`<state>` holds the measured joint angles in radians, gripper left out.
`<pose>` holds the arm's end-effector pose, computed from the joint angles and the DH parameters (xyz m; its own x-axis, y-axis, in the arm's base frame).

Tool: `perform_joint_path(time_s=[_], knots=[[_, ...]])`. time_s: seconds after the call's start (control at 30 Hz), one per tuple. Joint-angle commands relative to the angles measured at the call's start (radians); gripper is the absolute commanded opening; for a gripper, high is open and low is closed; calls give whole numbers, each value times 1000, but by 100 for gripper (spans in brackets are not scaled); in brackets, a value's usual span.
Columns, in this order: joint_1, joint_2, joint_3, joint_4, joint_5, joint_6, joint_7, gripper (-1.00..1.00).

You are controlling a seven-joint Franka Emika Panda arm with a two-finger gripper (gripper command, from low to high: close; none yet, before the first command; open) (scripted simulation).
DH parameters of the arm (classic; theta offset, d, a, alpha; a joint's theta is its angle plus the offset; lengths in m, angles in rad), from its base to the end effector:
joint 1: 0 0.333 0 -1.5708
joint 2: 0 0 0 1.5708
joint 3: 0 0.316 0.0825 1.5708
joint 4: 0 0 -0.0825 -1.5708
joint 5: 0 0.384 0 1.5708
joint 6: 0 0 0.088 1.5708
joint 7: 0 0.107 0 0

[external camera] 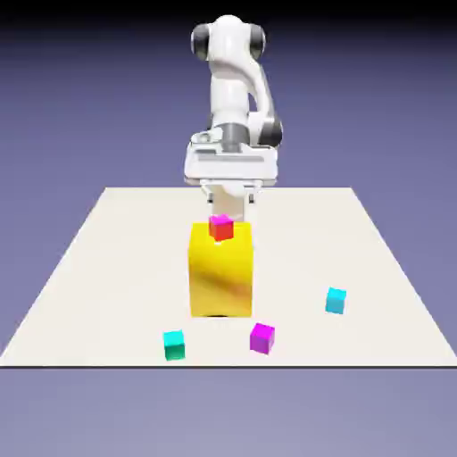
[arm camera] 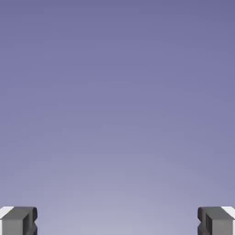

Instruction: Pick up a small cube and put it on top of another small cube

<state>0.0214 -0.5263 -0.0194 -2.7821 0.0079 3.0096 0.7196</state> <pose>0.3996 0.0001 0.4508 0.5482 -0.6674 0.5041 -0.4809 -0.7446 -0.4629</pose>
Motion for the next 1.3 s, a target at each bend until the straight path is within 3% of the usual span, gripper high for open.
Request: perform_joint_path(time_s=[0.0,0.87,1.07,1.1,1.27], knots=[[8,36,-16,23,7,-23,-18,0],[210,979,-435,625,178,-613,-479,0],[153,1132,-366,634,255,-481,-532,0],[153,1132,-366,634,255,-481,-532,-100],[213,987,-438,631,179,-618,-484,-100]])
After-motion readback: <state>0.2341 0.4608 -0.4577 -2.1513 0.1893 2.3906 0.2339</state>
